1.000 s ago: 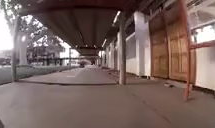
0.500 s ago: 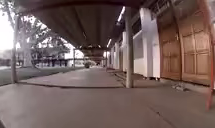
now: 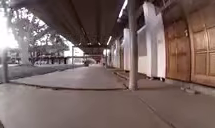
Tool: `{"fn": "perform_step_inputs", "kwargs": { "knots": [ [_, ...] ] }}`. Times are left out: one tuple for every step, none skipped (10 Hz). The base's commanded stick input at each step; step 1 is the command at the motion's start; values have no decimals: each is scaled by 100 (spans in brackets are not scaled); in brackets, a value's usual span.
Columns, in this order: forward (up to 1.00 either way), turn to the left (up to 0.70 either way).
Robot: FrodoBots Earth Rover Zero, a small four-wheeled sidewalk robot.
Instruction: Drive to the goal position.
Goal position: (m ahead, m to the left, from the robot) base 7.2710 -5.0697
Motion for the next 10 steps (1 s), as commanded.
{"fn": "perform_step_inputs", "kwargs": {
  "knots": [
    [70,0],
    [70,0],
    [70,0],
    [70,0],
    [70,0],
    [70,0],
    [70,0],
    [70,0],
    [70,14],
    [70,32]
  ]
}}
